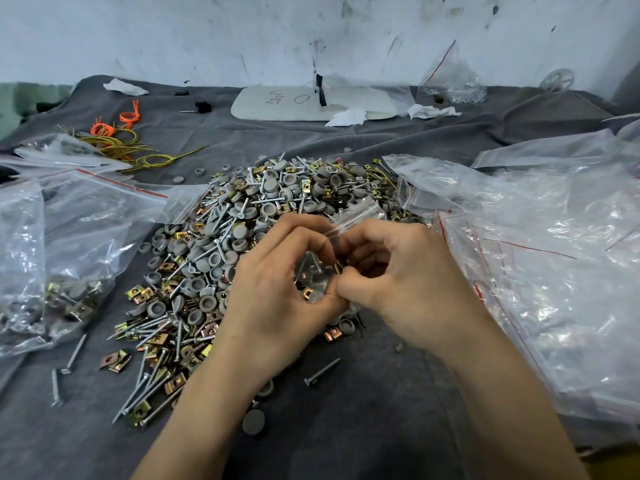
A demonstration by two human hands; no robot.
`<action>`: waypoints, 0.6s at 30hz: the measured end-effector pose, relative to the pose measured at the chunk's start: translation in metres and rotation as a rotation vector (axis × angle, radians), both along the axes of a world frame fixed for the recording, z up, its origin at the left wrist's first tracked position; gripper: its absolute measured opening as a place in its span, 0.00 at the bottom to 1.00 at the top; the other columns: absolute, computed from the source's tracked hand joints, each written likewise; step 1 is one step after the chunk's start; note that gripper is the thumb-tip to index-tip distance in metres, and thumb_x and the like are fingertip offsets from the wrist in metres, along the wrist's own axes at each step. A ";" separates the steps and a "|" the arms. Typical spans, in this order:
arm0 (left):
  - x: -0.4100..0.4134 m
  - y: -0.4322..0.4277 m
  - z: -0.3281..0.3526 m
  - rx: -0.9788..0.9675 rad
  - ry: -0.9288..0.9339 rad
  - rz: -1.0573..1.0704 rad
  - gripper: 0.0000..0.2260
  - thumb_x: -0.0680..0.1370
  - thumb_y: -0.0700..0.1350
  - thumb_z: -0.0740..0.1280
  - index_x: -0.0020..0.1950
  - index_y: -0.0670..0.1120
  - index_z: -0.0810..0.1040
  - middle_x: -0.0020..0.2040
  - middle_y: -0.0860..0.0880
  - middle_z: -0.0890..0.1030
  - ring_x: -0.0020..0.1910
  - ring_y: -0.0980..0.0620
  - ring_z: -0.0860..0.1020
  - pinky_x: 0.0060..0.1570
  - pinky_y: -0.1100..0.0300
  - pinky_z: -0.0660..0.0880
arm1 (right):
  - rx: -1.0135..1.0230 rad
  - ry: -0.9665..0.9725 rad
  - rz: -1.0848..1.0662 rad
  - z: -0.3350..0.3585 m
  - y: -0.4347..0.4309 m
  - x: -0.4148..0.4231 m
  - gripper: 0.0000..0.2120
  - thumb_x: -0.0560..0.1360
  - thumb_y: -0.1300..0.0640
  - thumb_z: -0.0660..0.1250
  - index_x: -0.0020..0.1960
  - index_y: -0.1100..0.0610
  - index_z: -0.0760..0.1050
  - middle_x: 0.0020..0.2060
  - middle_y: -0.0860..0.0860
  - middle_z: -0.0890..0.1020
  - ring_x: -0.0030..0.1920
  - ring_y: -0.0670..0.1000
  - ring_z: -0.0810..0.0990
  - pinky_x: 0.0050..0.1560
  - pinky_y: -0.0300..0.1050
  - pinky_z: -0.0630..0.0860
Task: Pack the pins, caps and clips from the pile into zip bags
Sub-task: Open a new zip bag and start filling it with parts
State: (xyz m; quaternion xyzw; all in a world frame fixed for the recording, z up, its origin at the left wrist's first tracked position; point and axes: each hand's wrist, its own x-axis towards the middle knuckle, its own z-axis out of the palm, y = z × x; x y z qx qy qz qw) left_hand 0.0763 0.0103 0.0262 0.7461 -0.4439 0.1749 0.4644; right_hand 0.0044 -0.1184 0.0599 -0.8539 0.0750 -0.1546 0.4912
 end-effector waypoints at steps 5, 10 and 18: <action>-0.001 -0.001 0.000 -0.006 -0.005 -0.020 0.09 0.69 0.45 0.68 0.43 0.39 0.77 0.53 0.49 0.79 0.52 0.58 0.78 0.51 0.62 0.77 | 0.020 -0.027 0.008 -0.003 -0.002 0.002 0.08 0.65 0.64 0.72 0.40 0.53 0.80 0.31 0.49 0.82 0.31 0.45 0.80 0.32 0.35 0.76; 0.001 0.007 0.006 -0.050 0.064 -0.162 0.07 0.70 0.43 0.67 0.44 0.40 0.77 0.56 0.50 0.78 0.57 0.53 0.79 0.53 0.52 0.78 | 0.292 -0.010 0.243 0.001 -0.019 -0.005 0.09 0.68 0.66 0.74 0.39 0.53 0.79 0.34 0.51 0.82 0.34 0.45 0.80 0.35 0.37 0.77; -0.004 0.012 0.008 -0.109 0.290 -0.343 0.04 0.71 0.42 0.69 0.44 0.45 0.76 0.60 0.47 0.76 0.62 0.53 0.77 0.58 0.61 0.75 | 0.698 0.036 0.552 -0.011 -0.026 -0.003 0.10 0.67 0.66 0.71 0.43 0.53 0.77 0.32 0.51 0.78 0.27 0.47 0.76 0.26 0.36 0.71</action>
